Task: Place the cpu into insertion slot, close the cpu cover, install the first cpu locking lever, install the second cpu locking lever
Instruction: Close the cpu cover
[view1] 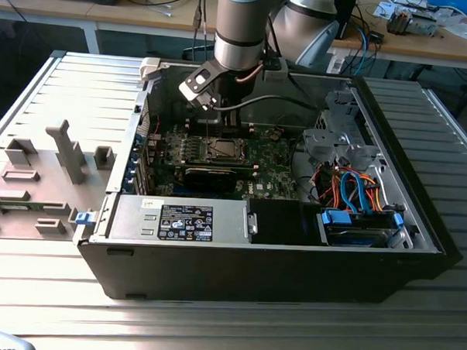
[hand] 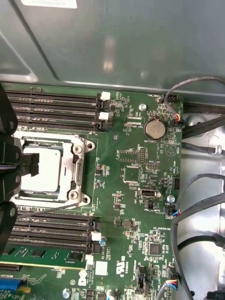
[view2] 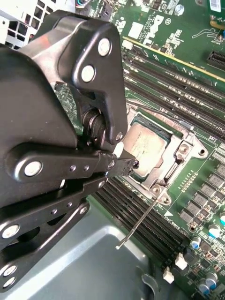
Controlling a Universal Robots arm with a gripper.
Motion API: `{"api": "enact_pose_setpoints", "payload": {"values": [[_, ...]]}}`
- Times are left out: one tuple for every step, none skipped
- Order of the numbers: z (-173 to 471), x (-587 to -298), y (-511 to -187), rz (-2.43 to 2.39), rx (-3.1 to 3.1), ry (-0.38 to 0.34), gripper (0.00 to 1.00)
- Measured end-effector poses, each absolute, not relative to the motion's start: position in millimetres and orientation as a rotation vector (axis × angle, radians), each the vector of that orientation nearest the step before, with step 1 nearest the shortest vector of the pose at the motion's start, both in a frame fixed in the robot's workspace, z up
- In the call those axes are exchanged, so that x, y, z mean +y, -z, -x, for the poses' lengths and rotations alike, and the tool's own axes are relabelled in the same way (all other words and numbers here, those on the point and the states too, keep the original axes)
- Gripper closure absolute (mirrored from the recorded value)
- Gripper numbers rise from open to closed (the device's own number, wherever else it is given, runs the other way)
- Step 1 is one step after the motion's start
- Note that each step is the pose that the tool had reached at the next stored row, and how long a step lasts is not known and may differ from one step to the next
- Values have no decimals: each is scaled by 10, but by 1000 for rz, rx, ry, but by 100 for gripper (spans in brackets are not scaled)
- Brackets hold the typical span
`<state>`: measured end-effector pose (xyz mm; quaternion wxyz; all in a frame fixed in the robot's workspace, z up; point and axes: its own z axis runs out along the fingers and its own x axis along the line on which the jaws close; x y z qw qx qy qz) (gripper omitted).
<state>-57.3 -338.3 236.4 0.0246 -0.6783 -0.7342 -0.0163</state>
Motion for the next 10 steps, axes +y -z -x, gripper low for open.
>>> {"api": "enact_pose_setpoints", "payload": {"values": [[573, -3383, -2387, 2098, -2271, 50, 89], [573, -3383, -2412, 2098, -2271, 51, 89], [573, -3383, -2425, 2098, -2271, 50, 89], [573, -3383, -2444, 2098, -2271, 50, 89], [573, -3383, -2462, 2098, -2271, 50, 89], [573, -3383, -2495, 2098, -2271, 50, 89], [573, -3382, -2501, 2098, -2271, 51, 89], [573, -3382, -2501, 2098, -2271, 51, 89], [573, -3383, -2502, 2098, -2271, 51, 89], [573, -3383, -2503, 2098, -2271, 50, 89]]}}
